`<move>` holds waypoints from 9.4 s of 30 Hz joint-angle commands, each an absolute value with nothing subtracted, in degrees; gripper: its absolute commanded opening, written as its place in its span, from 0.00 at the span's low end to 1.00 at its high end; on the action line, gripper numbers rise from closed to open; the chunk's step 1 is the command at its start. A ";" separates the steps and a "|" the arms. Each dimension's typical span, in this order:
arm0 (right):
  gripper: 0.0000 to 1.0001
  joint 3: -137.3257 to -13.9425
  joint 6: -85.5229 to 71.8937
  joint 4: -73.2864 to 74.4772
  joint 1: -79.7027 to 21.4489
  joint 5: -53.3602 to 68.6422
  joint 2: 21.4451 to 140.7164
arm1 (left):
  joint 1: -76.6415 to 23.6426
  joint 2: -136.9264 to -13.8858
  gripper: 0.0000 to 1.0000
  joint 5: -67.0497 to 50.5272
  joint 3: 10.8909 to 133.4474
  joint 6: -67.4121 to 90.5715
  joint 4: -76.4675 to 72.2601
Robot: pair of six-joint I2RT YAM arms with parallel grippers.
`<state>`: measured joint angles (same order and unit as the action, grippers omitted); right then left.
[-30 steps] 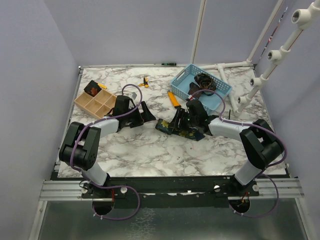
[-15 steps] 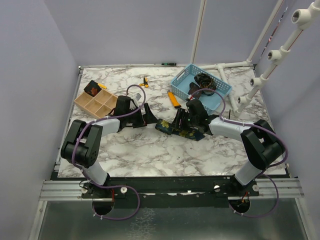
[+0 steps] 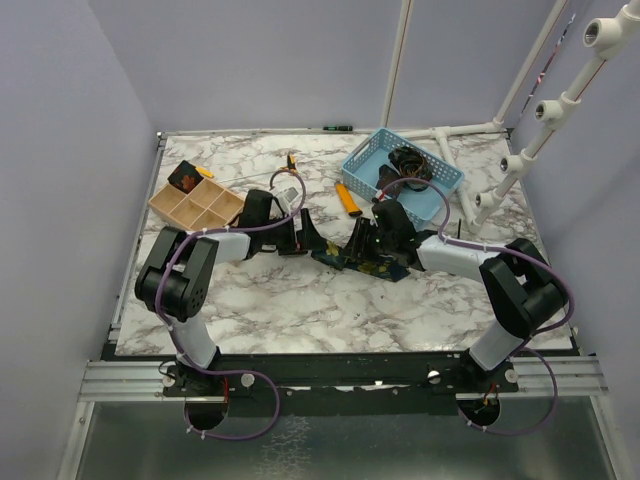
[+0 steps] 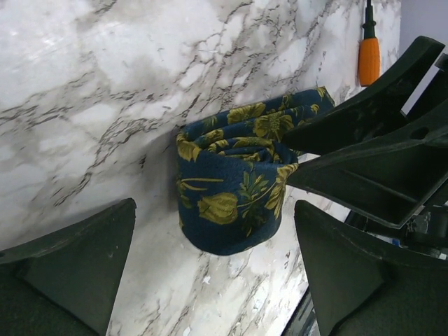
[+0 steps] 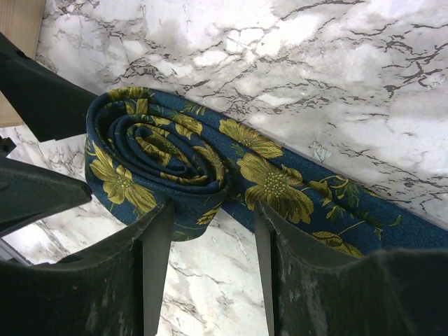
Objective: Roll the ties
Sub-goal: Roll the tie at the center of the board.
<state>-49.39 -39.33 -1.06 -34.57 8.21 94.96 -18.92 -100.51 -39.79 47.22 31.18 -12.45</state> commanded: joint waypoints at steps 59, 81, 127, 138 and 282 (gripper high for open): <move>0.33 -28.66 -47.20 3.93 -38.41 -8.47 85.42 | -27.32 -86.72 0.00 -10.97 46.28 31.86 13.17; 0.47 -28.37 -49.48 18.34 -46.63 -17.47 61.37 | -44.52 -95.37 0.00 31.53 65.10 28.16 43.61; 0.47 -22.20 -59.14 33.32 -46.58 -16.35 35.34 | -62.50 -122.12 0.99 48.53 90.47 42.82 66.53; 0.48 -22.66 -59.10 33.23 -46.64 -17.05 35.29 | -62.49 -114.26 0.99 44.79 91.30 38.70 67.58; 0.41 -47.44 -40.00 -4.16 -36.43 18.31 95.13 | -24.61 -100.75 0.00 -39.66 44.26 35.96 -13.82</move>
<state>-47.81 -41.36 -7.33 -36.40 17.28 97.58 -24.10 -101.86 -39.92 45.67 36.45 -14.52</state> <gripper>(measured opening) 0.370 0.210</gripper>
